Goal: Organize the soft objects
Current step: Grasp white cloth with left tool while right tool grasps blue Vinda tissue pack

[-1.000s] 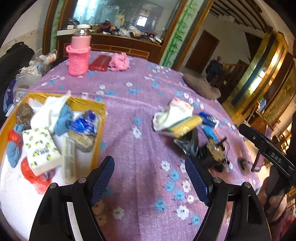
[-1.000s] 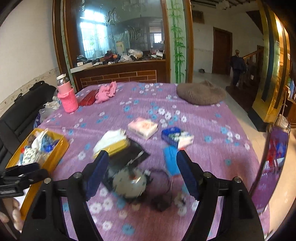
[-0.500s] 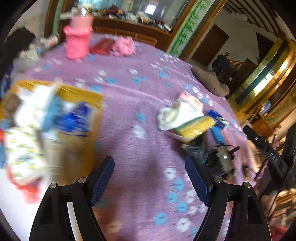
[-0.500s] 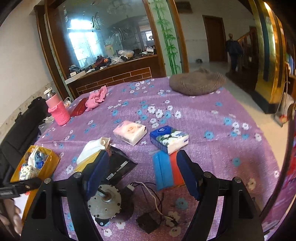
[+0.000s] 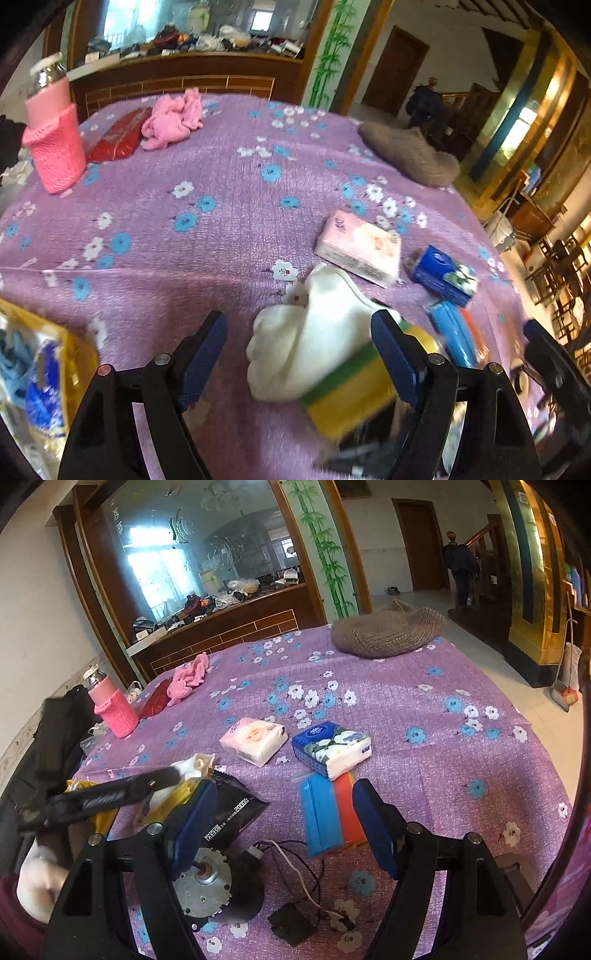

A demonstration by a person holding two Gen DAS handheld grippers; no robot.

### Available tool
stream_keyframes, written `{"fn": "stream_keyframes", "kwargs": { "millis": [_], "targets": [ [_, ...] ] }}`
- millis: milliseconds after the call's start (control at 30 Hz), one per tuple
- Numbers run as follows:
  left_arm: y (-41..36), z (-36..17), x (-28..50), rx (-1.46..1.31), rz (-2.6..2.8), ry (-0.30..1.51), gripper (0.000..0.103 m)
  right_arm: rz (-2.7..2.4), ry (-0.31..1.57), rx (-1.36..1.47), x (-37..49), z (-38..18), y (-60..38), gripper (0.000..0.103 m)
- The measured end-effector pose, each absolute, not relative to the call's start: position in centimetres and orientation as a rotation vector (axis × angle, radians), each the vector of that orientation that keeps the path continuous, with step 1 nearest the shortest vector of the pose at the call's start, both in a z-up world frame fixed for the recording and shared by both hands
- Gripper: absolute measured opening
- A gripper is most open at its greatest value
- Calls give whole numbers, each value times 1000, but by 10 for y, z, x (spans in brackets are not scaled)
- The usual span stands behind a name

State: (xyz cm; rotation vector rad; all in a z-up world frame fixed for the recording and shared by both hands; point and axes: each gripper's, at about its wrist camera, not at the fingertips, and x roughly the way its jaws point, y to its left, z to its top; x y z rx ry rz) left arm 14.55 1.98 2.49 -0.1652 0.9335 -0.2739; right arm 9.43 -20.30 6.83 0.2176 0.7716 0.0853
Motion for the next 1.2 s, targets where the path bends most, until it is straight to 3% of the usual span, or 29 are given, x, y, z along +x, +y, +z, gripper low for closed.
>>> {"fn": "stream_keyframes", "kwargs": {
  "millis": [67, 100, 133, 233, 600, 800, 1000, 1200],
  "targets": [
    [10, 14, 155, -139, -263, 972, 73, 89, 782, 215, 95, 66, -201, 75],
    [5, 8, 159, -124, -270, 994, 45, 90, 784, 212, 95, 65, -200, 75],
    [1, 3, 162, -112, -276, 1020, 32, 91, 784, 209, 95, 64, -199, 75],
    [2, -2, 167, -114, -282, 1065, 22, 83, 770, 191, 93, 66, -197, 75],
    [47, 24, 103, -166, -239, 1047, 24, 139, 769, 355, 97, 68, -222, 75],
    [50, 8, 92, -188, -194, 1087, 42, 75, 841, 471, 108, 64, -239, 75],
    [46, 4, 91, -164, -187, 1051, 45, -17, 953, 467, 140, 56, -246, 75],
    [47, 2, 88, -169, -207, 1043, 52, -97, 1069, 251, 195, 50, -227, 75]
  ]
}}
